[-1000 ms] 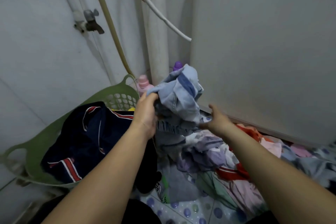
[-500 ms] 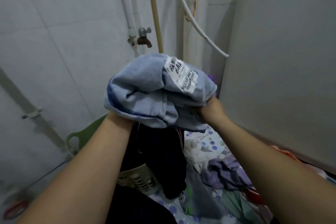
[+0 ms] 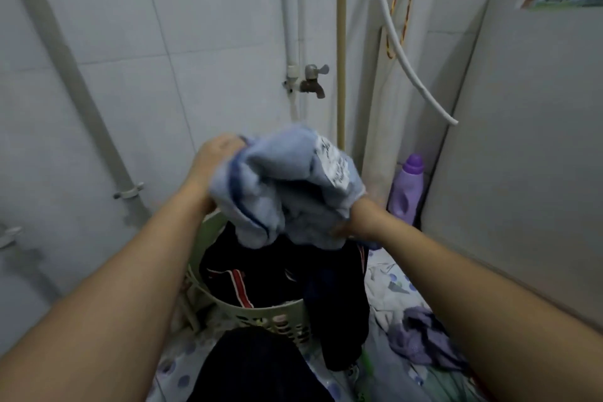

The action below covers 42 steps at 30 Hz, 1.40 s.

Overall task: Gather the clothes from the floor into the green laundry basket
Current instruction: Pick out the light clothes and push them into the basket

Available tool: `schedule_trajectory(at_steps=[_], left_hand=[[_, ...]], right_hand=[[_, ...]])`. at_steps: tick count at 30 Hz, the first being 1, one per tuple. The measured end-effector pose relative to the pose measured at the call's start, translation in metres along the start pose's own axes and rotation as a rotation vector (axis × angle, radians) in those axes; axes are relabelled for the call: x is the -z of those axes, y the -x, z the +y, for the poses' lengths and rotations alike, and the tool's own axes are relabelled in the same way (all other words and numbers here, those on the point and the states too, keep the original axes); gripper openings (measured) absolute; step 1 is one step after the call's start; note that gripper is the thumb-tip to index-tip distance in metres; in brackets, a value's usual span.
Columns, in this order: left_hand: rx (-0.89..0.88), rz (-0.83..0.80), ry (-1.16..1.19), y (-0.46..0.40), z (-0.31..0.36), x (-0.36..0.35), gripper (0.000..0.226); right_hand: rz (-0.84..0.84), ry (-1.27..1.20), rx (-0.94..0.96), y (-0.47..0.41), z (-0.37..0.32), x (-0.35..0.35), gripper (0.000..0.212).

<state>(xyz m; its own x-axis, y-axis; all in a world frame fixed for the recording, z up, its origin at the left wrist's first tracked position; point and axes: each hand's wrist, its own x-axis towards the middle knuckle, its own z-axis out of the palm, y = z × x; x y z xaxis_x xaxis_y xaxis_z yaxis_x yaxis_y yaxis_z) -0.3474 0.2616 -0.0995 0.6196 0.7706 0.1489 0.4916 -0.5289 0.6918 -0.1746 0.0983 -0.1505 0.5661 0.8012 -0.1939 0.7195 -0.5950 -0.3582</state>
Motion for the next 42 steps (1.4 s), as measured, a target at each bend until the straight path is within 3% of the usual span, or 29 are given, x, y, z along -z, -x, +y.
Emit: schedule_trajectory(at_steps=[2,3,5,8,10,13,15,18,21,25,27,31,35,42], left_hand=[[0.113,0.015,-0.055,0.014,-0.006,-0.016,0.014],[0.161,-0.037,-0.090,0.019,-0.015,-0.027,0.024],[0.214,-0.184,-0.165,0.025,-0.034,-0.044,0.049],[0.167,-0.270,-0.046,0.027,-0.041,-0.066,0.053],[0.124,-0.413,-0.073,0.034,-0.038,-0.077,0.076],[0.076,-0.608,-0.428,0.038,-0.049,-0.091,0.108],[0.047,-0.616,-0.511,0.037,-0.063,-0.100,0.115],[0.038,-0.608,-0.539,0.030,-0.084,-0.114,0.109],[0.035,-0.617,-0.553,0.017,-0.103,-0.125,0.101],[0.088,-0.615,-0.604,0.001,-0.127,-0.133,0.100],[0.139,-0.634,-0.602,-0.006,-0.136,-0.135,0.099],[0.165,-0.660,-0.606,-0.014,-0.148,-0.135,0.104],[0.141,-0.652,-0.623,-0.021,-0.151,-0.133,0.105],[0.073,-0.576,-0.522,-0.033,-0.160,-0.119,0.102]], right_hand=[[-0.104,0.085,-0.022,0.008,0.007,-0.007,0.050],[-0.134,0.100,-0.043,0.012,0.014,-0.012,0.054],[-0.106,0.079,-0.066,0.015,0.024,-0.017,0.050],[-0.014,0.020,-0.089,0.010,0.030,-0.022,0.051],[0.033,-0.037,-0.071,0.009,0.033,-0.027,0.065],[-0.034,-0.062,-0.060,0.005,0.038,-0.042,0.106],[-0.094,-0.021,-0.071,0.002,0.043,-0.056,0.127],[-0.168,0.091,-0.069,-0.004,0.047,-0.076,0.135],[-0.161,0.133,-0.063,-0.011,0.044,-0.090,0.124],[-0.003,0.286,0.004,-0.028,0.041,-0.090,0.061],[-0.016,0.330,0.050,-0.040,0.040,-0.084,0.041],[-0.160,0.423,0.135,-0.062,0.034,-0.064,0.036],[-0.184,0.453,0.111,-0.074,0.021,-0.046,0.035],[0.236,0.419,0.312,-0.091,-0.051,0.024,0.032]])
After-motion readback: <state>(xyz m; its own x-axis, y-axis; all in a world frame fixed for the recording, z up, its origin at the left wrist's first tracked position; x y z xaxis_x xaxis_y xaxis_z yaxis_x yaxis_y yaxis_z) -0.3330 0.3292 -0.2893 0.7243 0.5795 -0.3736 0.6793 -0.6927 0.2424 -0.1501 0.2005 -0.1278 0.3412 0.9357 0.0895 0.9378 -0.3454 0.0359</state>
